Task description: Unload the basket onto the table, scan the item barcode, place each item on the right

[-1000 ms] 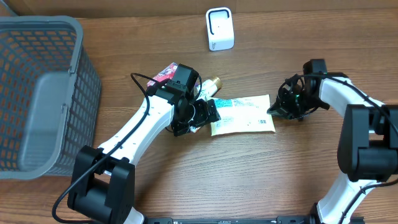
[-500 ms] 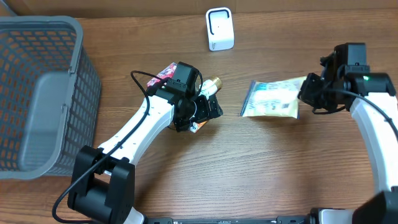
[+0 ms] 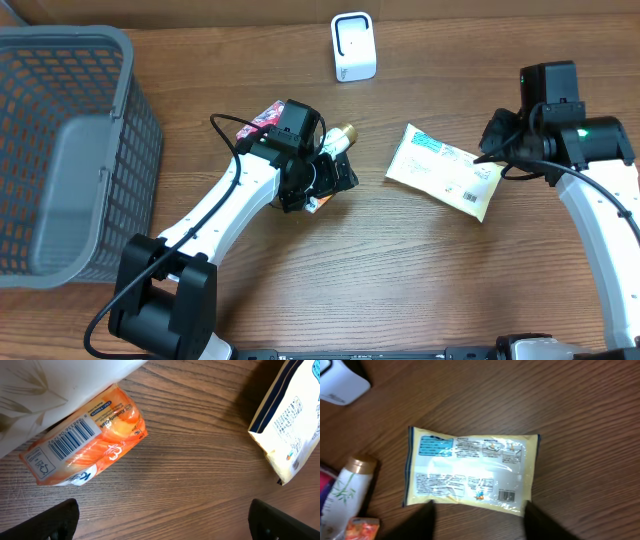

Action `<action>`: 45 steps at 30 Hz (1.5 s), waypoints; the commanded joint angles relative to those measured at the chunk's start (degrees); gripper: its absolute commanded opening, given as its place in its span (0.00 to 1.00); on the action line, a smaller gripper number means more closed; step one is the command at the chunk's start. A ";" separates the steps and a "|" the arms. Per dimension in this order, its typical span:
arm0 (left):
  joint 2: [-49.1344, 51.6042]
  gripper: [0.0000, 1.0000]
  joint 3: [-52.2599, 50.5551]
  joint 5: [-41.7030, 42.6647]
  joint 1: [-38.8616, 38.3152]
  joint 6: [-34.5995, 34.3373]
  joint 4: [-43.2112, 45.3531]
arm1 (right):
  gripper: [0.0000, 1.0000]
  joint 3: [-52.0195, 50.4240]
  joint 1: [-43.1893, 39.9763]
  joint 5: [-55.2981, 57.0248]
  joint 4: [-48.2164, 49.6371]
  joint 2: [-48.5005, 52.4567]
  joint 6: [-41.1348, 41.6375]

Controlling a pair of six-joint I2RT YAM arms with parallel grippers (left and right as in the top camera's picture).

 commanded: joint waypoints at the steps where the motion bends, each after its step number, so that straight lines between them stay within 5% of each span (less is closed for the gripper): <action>1: 0.13 1.00 -0.11 -0.55 -0.44 1.31 0.07 | 0.84 -0.17 -0.87 1.42 0.55 3.50 0.11; 7: 0.13 1.00 -0.11 -0.52 -0.44 1.31 -0.39 | 1.00 -2.27 -4.46 -3.56 1.33 13.62 0.35; 19: 0.13 1.00 -0.11 -0.55 -0.44 1.31 -1.16 | 1.00 -4.39 -8.70 -15.87 1.53 26.21 0.33; 30: 0.13 1.00 -0.11 -0.55 -0.44 1.31 -1.42 | 1.00 -15.41 -8.72 -17.07 18.25 27.87 5.03; 31: 0.13 1.00 -0.11 -0.55 -0.44 1.33 -1.40 | 0.94 -17.14 -8.72 -17.07 20.98 27.87 5.09; 34: 0.13 1.00 -0.11 -0.55 -0.44 1.33 -1.44 | 0.41 -19.71 -8.72 -17.07 24.92 27.87 6.51; 37: 0.13 1.00 -0.11 -0.52 -0.44 1.33 -1.62 | 0.04 -19.98 -8.72 -17.16 26.34 27.85 6.56; 45: 0.13 1.00 -0.11 -0.55 -0.44 1.33 -1.92 | 0.04 -11.10 -8.83 -17.07 18.75 23.96 3.74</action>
